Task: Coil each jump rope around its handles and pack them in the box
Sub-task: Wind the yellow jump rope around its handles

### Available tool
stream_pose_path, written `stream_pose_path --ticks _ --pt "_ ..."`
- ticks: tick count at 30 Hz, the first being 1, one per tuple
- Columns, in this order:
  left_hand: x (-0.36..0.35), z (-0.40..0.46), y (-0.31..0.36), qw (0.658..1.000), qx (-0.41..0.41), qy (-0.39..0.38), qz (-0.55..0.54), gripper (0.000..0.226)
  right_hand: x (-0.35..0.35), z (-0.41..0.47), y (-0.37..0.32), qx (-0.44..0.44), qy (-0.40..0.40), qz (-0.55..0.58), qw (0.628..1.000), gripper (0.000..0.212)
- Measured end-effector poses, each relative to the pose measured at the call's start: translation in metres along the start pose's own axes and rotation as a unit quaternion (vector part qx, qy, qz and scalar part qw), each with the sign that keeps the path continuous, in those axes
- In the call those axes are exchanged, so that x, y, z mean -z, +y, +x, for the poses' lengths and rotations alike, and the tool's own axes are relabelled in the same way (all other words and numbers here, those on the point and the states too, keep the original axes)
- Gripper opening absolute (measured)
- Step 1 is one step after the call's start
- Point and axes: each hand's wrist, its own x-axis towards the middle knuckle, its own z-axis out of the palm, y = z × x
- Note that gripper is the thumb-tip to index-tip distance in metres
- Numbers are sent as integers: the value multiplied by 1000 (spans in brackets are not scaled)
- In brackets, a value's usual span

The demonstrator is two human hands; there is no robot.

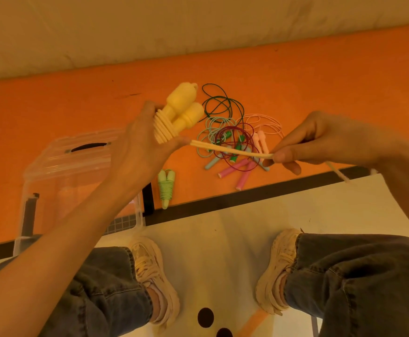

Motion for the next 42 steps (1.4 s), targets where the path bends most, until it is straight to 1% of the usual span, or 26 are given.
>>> stream_pose_path --ticks 3,7,9,11,13,15,17,19,22,24,26,28,30,33,36,39,42 --pt "-3 -4 -1 996 -35 -39 67 60 4 -3 0 21 8 19 1000 31" --pt "-4 -7 2 989 -35 -117 84 76 6 -4 -1 34 33 18 999 33" --pt "-3 -9 6 982 -44 -146 111 83 5 -3 -5 49 40 26 998 28" --pt "-4 -12 11 973 -57 -157 157 85 3 -2 -9 63 48 29 996 21" --pt "-7 -17 14 965 -79 -149 200 78 1 0 -13 69 50 33 996 19" --pt "-15 -23 13 960 -124 -127 215 68 -1 2 -17 78 44 30 995 19" --pt "-23 -27 13 953 -169 -111 225 58 -3 3 -20 85 41 34 995 14" --pt "-26 -29 13 949 -181 -120 228 52 -3 5 -20 79 54 23 995 12" --pt "-23 -30 10 944 -174 -155 232 49 2 4 -17 68 110 -16 992 7" --pt "-22 -31 11 944 -152 -191 220 47 8 3 -13 71 157 -30 985 20" --pt "-23 -33 13 943 -144 -219 206 45 9 4 -11 74 202 -22 976 24" --pt "-22 -33 18 940 -155 -231 197 44 7 8 -10 84 238 -8 968 25" --pt "-20 -32 21 939 -166 -241 177 45 5 12 -10 98 266 8 959 24" --pt "-16 -31 25 935 -190 -260 149 51 3 20 -7 94 296 33 950 24" --pt "-14 -36 31 930 -228 -257 131 52 0 28 -3 76 302 38 950 20" --pt "-14 -41 36 922 -286 -221 138 59 -2 35 1 46 297 29 953 18" --pt "-15 -45 39 917 -337 -179 117 64 -3 39 4 20 286 26 958 16"
